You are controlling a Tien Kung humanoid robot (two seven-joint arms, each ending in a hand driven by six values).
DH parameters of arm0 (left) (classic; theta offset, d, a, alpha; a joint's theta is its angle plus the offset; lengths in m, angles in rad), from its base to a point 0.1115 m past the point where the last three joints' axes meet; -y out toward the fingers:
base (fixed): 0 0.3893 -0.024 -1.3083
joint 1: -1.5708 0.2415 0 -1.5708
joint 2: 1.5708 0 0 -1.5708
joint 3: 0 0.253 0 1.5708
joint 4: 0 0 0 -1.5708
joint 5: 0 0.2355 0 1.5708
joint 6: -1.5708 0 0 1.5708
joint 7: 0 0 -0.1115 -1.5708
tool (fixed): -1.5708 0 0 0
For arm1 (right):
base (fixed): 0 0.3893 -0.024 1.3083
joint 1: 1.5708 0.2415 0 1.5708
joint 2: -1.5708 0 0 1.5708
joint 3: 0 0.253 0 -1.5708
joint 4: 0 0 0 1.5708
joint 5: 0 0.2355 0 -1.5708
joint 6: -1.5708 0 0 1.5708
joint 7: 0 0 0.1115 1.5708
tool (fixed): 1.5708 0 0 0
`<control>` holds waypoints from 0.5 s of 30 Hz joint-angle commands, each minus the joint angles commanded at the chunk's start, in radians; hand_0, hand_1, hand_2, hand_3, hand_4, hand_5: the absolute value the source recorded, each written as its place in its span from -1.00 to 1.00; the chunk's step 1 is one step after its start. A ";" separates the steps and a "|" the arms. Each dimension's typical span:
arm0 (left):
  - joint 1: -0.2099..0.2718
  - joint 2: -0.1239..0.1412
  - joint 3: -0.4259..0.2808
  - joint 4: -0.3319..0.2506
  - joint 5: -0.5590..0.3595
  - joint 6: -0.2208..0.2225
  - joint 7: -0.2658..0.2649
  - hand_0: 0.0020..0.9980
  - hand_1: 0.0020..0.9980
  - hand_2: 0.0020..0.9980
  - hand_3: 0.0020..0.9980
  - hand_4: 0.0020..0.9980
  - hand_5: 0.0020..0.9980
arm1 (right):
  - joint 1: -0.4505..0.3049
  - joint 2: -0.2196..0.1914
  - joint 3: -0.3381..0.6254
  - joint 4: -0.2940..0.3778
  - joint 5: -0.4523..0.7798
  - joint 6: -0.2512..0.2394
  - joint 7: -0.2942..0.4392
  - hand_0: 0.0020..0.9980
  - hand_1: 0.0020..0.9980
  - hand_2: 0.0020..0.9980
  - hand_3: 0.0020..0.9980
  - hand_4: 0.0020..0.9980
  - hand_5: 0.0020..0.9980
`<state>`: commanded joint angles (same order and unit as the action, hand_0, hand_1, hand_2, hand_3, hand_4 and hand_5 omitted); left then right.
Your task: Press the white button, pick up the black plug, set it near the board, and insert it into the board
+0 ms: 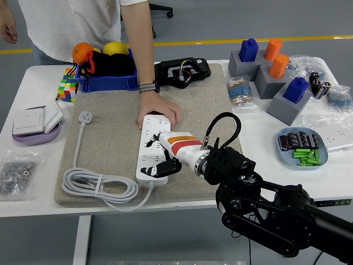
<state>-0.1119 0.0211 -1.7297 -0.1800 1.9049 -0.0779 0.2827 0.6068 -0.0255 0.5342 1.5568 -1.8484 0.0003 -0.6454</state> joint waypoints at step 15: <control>0.004 -0.004 -0.001 0.000 -0.006 0.001 -0.002 0.25 0.26 0.27 0.39 0.12 -0.21 | -0.119 -0.080 0.151 -0.103 0.051 -0.199 0.397 0.71 0.79 0.78 0.76 0.98 -0.22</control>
<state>-0.1081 0.0170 -1.7303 -0.1800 1.8992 -0.0769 0.2804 0.4873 -0.1052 0.6854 1.4534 -1.7975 -0.1991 -0.2483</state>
